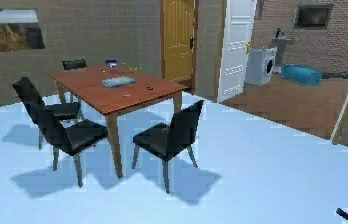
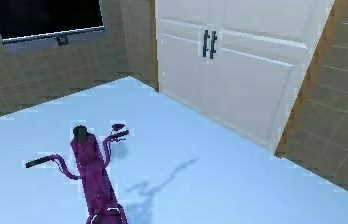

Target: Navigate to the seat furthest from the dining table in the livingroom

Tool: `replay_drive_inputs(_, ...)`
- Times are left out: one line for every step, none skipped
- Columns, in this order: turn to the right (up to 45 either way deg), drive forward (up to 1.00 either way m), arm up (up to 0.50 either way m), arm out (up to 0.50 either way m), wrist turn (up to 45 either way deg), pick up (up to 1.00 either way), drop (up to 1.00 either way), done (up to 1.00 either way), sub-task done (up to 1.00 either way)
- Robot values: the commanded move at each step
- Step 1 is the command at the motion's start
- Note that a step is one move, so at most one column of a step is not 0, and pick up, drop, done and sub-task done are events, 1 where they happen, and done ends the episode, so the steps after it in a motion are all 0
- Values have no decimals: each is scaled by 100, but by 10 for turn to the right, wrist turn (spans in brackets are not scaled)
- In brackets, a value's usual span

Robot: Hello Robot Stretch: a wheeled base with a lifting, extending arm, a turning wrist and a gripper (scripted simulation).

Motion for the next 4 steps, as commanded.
replay_drive_inputs(120, 0, 0, 0, 0, 0, 0, 0, 0)
replay_drive_inputs(0, 55, 0, 0, 0, 0, 0, 0, 0)
replay_drive_inputs(-450, 0, 0, 0, 0, 0, 0, 0, 0)
replay_drive_inputs(-90, 0, 0, 0, 0, 0, 0, 0, 0)
